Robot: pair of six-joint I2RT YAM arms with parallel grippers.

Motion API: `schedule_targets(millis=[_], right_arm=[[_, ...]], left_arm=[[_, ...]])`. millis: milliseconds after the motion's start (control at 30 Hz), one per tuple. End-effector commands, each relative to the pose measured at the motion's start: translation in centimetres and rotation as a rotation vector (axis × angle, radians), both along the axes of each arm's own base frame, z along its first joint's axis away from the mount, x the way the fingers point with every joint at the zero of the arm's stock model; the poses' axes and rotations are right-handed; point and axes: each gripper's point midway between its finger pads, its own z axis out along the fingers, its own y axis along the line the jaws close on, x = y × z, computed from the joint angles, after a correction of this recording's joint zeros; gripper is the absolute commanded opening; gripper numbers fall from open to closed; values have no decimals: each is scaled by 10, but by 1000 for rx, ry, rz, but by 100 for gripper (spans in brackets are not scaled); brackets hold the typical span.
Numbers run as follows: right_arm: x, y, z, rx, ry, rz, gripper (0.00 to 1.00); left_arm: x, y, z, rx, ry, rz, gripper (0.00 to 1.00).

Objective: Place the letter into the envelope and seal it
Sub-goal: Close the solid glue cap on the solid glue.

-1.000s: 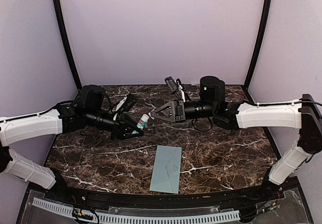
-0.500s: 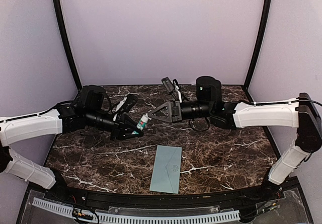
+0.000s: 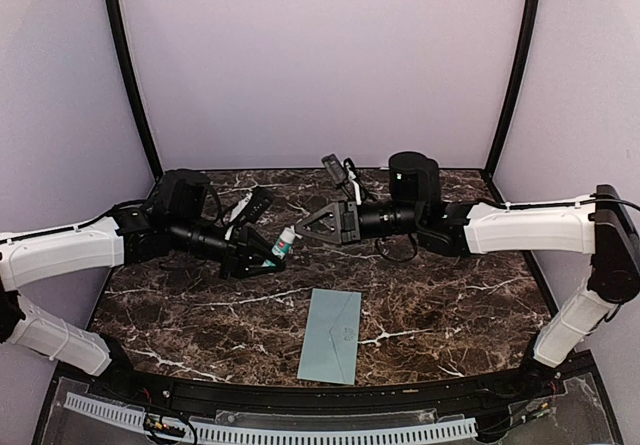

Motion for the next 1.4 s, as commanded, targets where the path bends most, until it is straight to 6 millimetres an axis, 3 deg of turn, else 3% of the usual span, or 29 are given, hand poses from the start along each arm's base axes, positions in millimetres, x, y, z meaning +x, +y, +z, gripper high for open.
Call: schedule_targets(millis=[0, 933, 1367], right_arm=[[-6, 1, 24, 62, -44, 22, 15], [-14, 16, 15, 44, -41, 87, 15], [-28, 26, -9, -78, -88, 141, 14]], left_arm=[[-5, -1, 9, -25, -27, -24, 0], [-6, -2, 5, -18, -14, -34, 0], [-4, -2, 6, -15, -18, -16, 0]])
